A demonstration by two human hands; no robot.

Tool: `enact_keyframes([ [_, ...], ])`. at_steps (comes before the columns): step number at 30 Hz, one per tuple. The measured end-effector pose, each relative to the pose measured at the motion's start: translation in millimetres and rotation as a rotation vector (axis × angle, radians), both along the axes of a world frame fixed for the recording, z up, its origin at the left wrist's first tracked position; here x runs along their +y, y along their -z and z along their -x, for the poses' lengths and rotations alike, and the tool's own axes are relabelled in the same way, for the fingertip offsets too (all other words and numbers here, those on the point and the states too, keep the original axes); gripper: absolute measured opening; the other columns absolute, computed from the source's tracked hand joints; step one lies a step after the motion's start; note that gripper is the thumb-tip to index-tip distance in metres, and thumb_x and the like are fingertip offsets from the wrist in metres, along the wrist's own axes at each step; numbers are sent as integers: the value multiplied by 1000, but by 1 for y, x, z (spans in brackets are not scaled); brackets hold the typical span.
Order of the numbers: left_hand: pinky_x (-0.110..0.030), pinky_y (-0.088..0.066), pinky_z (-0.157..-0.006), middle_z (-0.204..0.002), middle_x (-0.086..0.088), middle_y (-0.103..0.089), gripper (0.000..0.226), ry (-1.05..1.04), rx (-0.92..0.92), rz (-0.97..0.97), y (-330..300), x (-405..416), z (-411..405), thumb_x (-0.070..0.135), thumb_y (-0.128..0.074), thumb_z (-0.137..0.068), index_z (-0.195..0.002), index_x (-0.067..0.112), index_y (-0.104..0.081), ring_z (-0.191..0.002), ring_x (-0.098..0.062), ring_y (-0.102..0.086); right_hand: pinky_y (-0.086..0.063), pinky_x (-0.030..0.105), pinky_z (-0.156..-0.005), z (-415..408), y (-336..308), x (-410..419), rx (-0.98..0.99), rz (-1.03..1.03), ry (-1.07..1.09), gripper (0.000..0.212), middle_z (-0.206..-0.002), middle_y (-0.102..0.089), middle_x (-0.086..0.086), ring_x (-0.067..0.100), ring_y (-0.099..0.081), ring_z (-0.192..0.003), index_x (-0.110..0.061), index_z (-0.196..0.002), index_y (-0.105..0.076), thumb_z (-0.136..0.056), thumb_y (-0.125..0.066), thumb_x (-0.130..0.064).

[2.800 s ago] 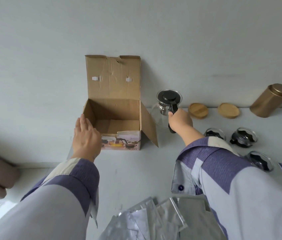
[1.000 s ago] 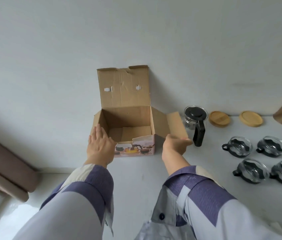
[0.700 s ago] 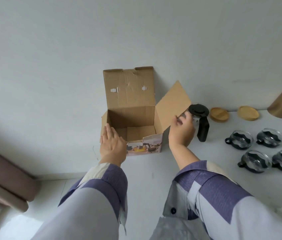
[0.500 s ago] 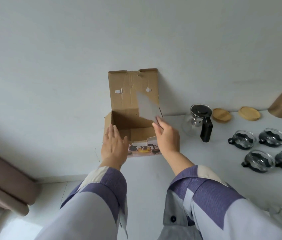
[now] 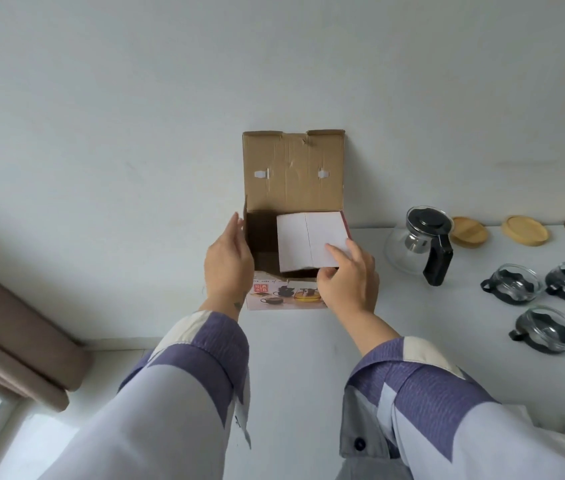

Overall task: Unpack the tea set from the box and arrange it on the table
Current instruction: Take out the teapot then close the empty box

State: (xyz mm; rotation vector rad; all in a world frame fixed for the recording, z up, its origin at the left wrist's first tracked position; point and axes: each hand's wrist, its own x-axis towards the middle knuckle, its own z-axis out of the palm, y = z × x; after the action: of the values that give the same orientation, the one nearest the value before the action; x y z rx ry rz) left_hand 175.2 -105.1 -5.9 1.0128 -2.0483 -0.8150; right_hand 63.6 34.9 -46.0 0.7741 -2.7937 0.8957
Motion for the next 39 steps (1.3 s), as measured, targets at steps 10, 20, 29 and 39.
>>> enact_keyframes([
  [10, -30, -10, -120, -161, -4, 8, 60, 192, -557, 105, 40, -6, 23, 32, -23, -102, -153, 7, -4, -148, -17, 3, -47, 32, -72, 67, -32, -47, -322, 237, 121, 28, -102, -62, 3, 29, -54, -94, -23, -101, -61, -87, -42, -7],
  [20, -26, -7, -120, -160, -6, 6, 54, 146, -620, 163, 41, -6, 28, 20, -18, -102, -152, 4, -5, -148, -18, -1, -37, 28, -102, 116, -55, -85, -689, 524, 111, 59, -145, -43, 1, 19, -45, -129, -19, -149, -27, -94, -30, -1],
  [29, -29, -12, -119, -161, -5, -5, 56, 130, -566, 116, 33, -4, 28, 24, -27, -101, -152, 7, -12, -147, -20, -10, -43, 33, -94, 105, -73, -61, -394, 415, 33, 43, -131, -56, 7, 25, -54, -119, -21, -144, -36, -101, -36, -16],
  [39, -45, -43, -99, -144, -3, -40, 78, 33, -244, -140, 8, 4, 5, 24, -48, -96, -152, 19, 5, -125, -25, -48, -54, 30, -84, 61, -48, -1, -338, 463, -55, 53, -126, -53, 3, 19, -58, -102, -31, -121, -58, -87, -45, 7],
])
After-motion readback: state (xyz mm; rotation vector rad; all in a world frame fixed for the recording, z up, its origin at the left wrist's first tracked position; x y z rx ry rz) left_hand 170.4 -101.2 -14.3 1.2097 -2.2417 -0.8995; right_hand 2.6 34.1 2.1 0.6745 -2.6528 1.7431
